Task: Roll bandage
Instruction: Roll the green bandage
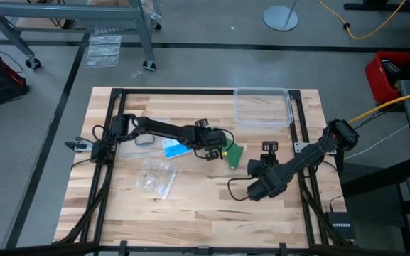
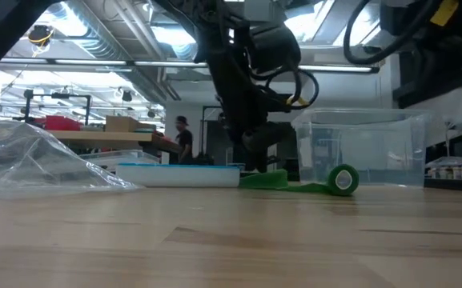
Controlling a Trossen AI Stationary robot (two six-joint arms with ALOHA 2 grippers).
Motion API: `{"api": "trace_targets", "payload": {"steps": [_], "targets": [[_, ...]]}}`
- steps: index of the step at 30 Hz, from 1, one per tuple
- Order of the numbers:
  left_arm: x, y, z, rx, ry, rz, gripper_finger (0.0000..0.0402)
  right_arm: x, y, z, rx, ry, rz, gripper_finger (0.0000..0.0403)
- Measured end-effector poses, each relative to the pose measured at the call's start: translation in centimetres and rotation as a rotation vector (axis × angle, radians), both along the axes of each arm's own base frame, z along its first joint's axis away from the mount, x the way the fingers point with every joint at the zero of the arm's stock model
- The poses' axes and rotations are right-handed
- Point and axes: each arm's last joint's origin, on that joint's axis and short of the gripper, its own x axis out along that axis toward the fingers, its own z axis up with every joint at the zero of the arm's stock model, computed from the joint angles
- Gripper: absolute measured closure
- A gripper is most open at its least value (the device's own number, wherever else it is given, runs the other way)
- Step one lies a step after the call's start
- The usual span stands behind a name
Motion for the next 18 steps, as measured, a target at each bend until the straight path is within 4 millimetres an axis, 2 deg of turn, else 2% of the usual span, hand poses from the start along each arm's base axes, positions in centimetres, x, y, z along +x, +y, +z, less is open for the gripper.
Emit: {"api": "trace_targets", "payload": {"steps": [4, 7, 13, 18], "targets": [[-0.1, 0.8, 0.0, 0.006, 0.003, 0.027, 0.0265, -0.6, 0.8, 0.0, -0.008, -0.029, -0.013, 0.0402], [-0.1, 0.6, 0.0, 0.006, 0.0, 0.028, 0.0265, -1.5, 1.3, -0.7, -0.022, -0.049, -0.021, 0.0402], [0.6, -1.3, 0.2, -0.018, -0.045, -0.067, 0.0265, -4.5, 1.5, -3.7, -0.009, -0.112, -0.103, 0.0402], [1.8, -3.1, 0.9, -0.022, -0.168, -0.166, 0.0265, -6.2, 1.2, -6.5, 0.036, -0.201, -0.141, 0.0402]]}}
